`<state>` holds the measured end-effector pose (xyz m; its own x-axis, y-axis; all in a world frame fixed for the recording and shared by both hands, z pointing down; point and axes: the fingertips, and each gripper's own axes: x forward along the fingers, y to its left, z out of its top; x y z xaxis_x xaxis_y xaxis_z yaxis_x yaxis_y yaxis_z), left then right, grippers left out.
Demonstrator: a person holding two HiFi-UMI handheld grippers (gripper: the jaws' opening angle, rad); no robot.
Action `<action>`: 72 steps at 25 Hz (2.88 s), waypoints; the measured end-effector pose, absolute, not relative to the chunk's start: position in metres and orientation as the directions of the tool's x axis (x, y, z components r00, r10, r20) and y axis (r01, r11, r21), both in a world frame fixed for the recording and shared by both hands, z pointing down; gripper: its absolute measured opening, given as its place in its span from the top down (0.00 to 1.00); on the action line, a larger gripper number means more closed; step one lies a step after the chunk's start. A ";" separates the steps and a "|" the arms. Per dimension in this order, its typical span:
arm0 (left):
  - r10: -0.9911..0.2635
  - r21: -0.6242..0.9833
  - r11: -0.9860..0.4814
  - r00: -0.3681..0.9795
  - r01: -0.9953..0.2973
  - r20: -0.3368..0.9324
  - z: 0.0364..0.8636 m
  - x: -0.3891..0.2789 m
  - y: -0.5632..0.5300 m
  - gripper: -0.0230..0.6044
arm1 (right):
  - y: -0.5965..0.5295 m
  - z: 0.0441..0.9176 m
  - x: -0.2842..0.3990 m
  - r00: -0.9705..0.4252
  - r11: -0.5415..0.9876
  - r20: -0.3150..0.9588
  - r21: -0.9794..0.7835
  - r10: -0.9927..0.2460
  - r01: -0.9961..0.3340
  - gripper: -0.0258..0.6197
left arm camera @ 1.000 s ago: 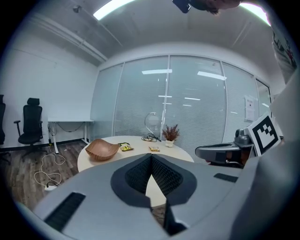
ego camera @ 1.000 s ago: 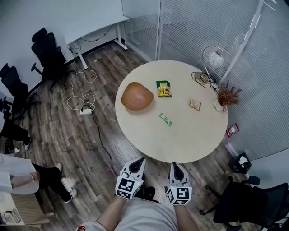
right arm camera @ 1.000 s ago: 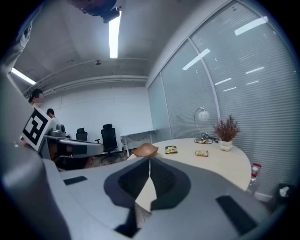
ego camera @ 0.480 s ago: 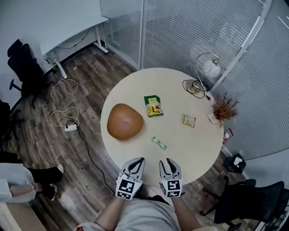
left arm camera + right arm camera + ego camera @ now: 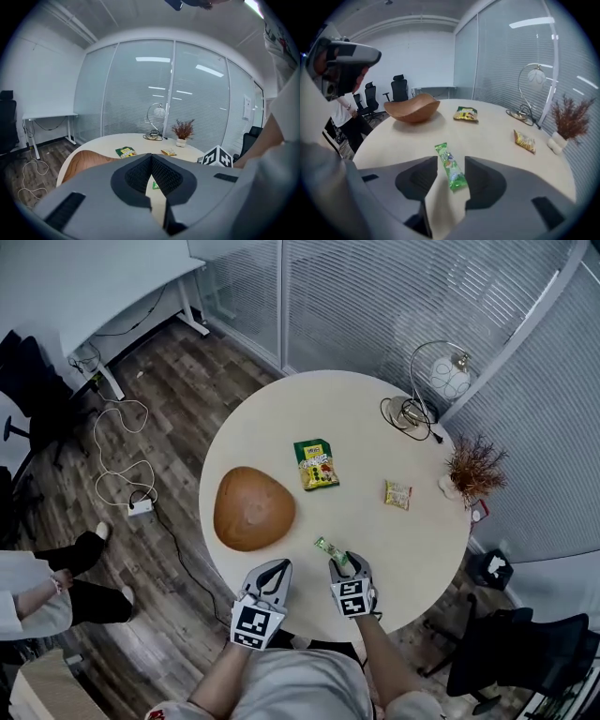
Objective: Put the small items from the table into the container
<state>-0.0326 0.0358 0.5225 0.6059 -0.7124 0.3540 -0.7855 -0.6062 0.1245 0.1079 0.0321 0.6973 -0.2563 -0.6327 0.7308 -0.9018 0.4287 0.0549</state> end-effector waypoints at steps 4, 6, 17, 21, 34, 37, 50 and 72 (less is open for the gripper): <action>-0.709 0.128 -0.596 0.594 -0.793 0.381 0.533 -0.035 0.029 0.98 | 0.026 0.726 0.113 -0.253 0.443 0.794 0.023 -0.552 -0.896 0.69; -0.709 0.134 -0.589 0.589 -0.797 0.388 0.536 -0.036 0.024 0.98 | 0.027 0.738 0.111 -0.260 0.453 0.818 0.001 -0.513 -0.892 0.69; -0.748 0.159 -0.527 0.544 -0.835 0.379 0.540 -0.052 0.001 0.98 | -0.008 0.675 0.073 -0.371 0.495 0.716 -0.042 -0.591 -0.868 0.86; -0.782 0.109 -0.484 0.485 -0.868 0.392 0.536 -0.082 0.001 0.98 | -0.053 0.619 0.001 -0.502 0.599 0.611 -0.055 -0.613 -0.799 0.86; -0.835 0.113 -0.377 0.390 -0.919 0.390 0.530 -0.131 0.009 0.98 | -0.072 0.640 -0.073 -0.514 0.687 0.684 -0.024 -0.518 -0.726 0.78; -0.828 0.129 -0.399 0.417 -0.908 0.374 0.527 -0.122 0.005 0.98 | -0.065 0.606 -0.057 -0.530 0.644 0.589 -0.022 -0.610 -0.765 0.81; -0.723 0.135 -0.583 0.587 -0.801 0.365 0.529 -0.019 -0.018 0.98 | 0.009 0.534 0.108 -0.308 0.270 0.342 -0.155 -0.888 -0.950 0.93; -0.649 0.141 -0.665 0.661 -0.733 0.375 0.527 0.044 -0.018 0.98 | -0.011 0.583 0.206 -0.152 0.102 0.424 -0.138 -0.893 -0.985 0.93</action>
